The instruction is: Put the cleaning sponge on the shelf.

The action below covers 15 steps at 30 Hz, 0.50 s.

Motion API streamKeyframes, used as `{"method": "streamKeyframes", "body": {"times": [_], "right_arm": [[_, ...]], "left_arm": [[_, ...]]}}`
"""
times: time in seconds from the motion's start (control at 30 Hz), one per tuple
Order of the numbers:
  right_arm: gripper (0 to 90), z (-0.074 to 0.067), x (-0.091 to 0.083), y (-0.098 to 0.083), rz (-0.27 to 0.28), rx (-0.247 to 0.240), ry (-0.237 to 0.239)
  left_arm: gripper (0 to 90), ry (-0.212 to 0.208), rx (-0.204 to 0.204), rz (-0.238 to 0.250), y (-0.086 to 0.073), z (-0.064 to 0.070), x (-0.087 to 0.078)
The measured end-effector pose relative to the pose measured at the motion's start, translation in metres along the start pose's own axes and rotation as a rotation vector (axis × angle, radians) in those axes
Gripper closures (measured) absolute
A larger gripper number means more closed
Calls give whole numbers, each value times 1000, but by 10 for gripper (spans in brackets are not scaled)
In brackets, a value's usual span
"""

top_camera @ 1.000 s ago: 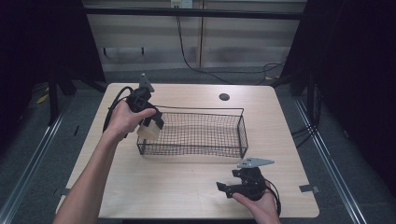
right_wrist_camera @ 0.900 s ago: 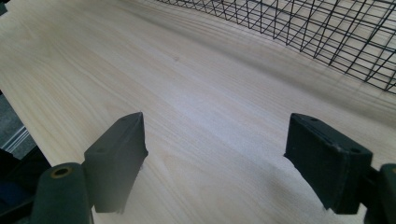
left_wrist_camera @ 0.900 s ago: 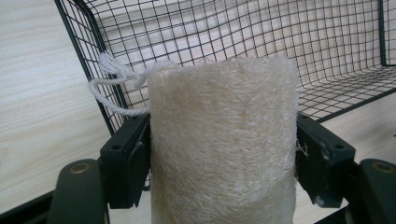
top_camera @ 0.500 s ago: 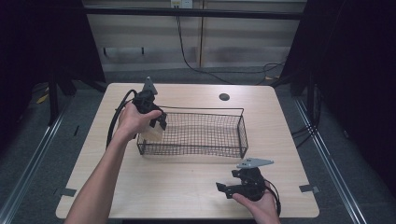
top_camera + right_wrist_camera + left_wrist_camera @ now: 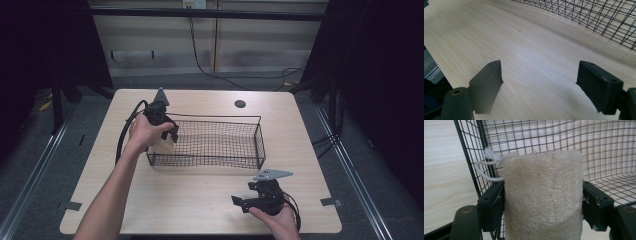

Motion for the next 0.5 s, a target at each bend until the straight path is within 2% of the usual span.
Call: {"method": "streamKeyframes", "body": {"times": [0.1, 0.17, 0.23, 0.5], "right_arm": [[200, 0, 0, 0, -1, -2, 6], [200, 0, 1, -1, -6, -3, 6], [199, 0, 1, 0, -5, -2, 5], [200, 0, 1, 0, -5, 0, 8]], "left_arm": [[282, -8, -7, -7, 0, -4, 4], [282, 9, -21, 0, -2, -6, 10], [281, 7, -29, -11, -2, -9, 12], [282, 24, -38, -15, -1, -7, 18]]}}
Point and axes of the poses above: each handheld gripper's, and its own axes: x roughly forward along the jaws, y roughly out of its top, z roughly to its right, the point moved 2 cm from there along x, roughly forward along the jaws, and after that the axes turned 12 degrees about -x, right-handed, at the moved point
